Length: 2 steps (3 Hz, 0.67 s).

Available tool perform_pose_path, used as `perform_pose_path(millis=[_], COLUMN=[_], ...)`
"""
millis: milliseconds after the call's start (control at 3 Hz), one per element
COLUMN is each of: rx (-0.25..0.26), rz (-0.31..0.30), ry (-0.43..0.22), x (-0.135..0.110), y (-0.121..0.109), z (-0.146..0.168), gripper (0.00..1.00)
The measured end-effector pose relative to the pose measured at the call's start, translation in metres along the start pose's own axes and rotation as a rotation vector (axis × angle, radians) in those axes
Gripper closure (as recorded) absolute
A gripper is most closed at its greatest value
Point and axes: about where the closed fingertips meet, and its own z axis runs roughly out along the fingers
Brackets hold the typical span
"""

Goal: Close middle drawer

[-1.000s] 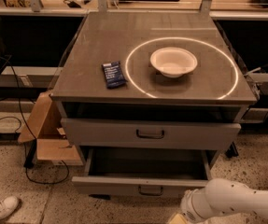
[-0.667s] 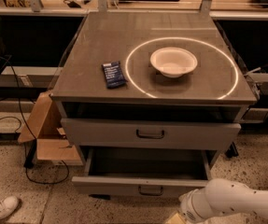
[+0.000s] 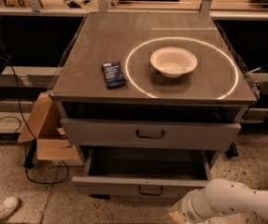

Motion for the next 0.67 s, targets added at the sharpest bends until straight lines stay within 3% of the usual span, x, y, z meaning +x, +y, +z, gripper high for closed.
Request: perform_pose_path(millis=[333,667], rx=[0.05,0.094], rz=[-0.001,-0.009], ry=[-0.031,-0.064], x=[-0.018,-0.031], y=[-0.008,-0.017], z=[0.001,0.001], gripper=[1.0,1.0])
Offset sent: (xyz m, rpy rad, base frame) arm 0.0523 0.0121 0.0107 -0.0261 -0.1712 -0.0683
